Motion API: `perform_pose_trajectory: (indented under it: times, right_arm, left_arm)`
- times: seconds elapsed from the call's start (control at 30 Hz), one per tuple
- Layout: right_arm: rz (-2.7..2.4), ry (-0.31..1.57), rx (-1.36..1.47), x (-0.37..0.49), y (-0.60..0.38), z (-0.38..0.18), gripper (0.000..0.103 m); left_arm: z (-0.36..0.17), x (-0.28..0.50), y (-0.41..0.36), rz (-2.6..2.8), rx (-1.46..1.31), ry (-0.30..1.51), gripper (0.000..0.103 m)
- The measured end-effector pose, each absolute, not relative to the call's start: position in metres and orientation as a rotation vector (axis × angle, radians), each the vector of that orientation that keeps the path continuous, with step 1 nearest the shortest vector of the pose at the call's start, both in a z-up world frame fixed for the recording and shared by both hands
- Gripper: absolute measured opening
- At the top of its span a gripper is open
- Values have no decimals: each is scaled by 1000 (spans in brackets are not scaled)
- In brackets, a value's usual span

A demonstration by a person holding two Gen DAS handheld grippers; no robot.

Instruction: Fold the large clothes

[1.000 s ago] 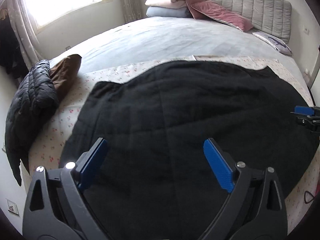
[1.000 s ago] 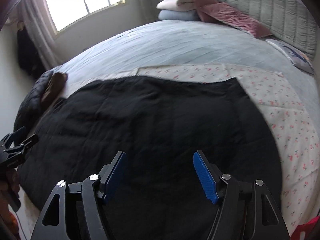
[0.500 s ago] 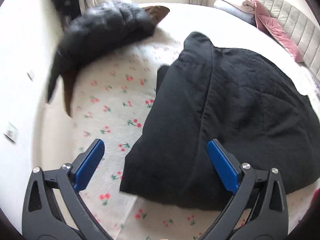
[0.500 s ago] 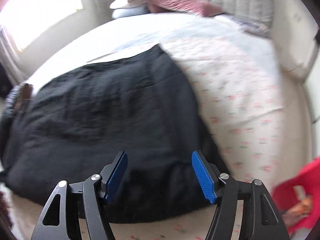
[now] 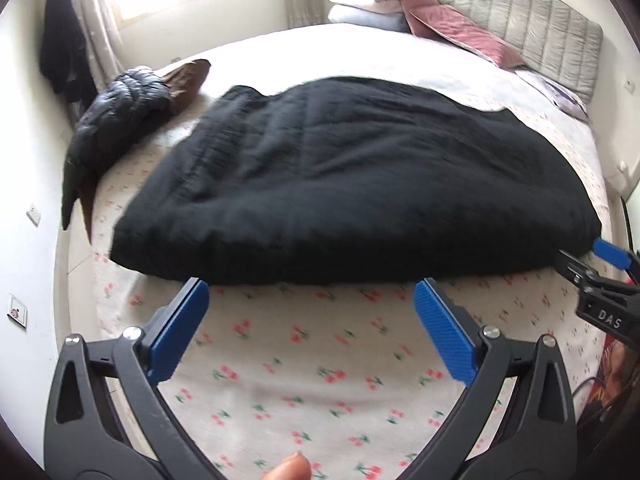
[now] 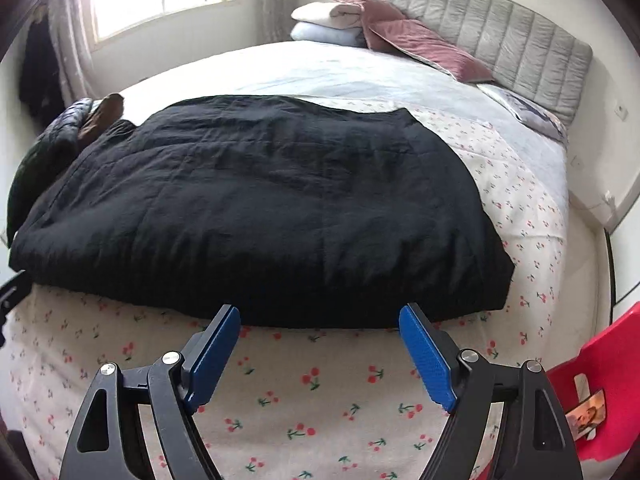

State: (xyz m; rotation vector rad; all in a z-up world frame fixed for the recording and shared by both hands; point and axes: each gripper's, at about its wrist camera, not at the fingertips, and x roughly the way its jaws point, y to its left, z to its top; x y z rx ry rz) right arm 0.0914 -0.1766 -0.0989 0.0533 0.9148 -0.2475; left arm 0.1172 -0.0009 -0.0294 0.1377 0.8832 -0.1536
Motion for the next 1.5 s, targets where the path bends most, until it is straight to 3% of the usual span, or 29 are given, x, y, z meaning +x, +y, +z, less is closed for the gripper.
perform_pose_trajectory:
  times: [1.5]
  right_arm:
    - [-326, 875, 53, 91, -157, -106, 85]
  left_arm:
    - [-50, 108, -16, -159, 102, 930, 102]
